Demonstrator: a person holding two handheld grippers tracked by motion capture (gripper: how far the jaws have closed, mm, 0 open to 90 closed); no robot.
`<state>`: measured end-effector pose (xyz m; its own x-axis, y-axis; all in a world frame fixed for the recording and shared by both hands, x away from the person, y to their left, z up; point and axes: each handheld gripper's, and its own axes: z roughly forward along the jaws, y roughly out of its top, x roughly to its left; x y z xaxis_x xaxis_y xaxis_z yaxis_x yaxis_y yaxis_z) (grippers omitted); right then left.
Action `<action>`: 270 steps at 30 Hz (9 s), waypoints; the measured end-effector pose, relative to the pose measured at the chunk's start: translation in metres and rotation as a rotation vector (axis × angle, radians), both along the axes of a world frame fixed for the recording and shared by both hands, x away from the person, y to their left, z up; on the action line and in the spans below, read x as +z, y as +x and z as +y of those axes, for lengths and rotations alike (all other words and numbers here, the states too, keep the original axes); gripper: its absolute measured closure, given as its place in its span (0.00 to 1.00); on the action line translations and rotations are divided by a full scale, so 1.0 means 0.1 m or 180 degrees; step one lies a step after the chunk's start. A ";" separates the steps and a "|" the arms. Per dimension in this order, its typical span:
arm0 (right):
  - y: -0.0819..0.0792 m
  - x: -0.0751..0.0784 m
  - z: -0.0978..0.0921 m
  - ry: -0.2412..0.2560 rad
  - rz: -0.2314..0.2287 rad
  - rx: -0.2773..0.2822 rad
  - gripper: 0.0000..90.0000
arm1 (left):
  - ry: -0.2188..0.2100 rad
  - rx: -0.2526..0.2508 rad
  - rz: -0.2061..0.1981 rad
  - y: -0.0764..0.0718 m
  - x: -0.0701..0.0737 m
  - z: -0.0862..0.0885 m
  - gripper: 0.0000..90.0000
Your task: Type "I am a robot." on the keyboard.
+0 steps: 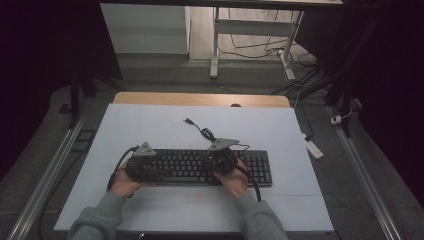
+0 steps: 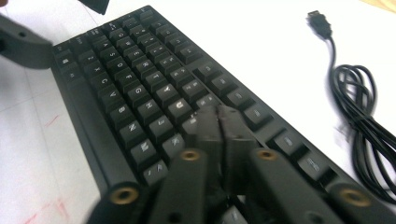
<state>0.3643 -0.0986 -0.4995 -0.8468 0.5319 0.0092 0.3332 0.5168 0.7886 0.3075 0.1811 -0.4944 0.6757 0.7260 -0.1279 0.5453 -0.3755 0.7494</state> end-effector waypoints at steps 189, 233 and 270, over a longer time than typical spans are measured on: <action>-0.08 0.09 -0.18 0.0047 0.0037 0.0115 1.00 | 0.0039 0.0032 0.0003 -0.08 -0.03 -0.05 0.28; 0.16 -0.17 0.20 -0.0241 0.0179 0.0072 0.99 | 0.0067 0.0003 -0.0013 -0.07 -0.04 -0.03 0.28; -0.45 0.03 -0.85 0.0143 -0.0109 -0.0204 0.66 | 0.0071 0.0121 -0.0014 -0.04 -0.05 0.00 0.29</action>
<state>0.3191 -0.1840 -0.4964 -0.8112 0.5848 0.0060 0.3370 0.4590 0.8220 0.3030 0.1814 -0.4996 0.6480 0.7539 -0.1084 0.5563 -0.3712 0.7435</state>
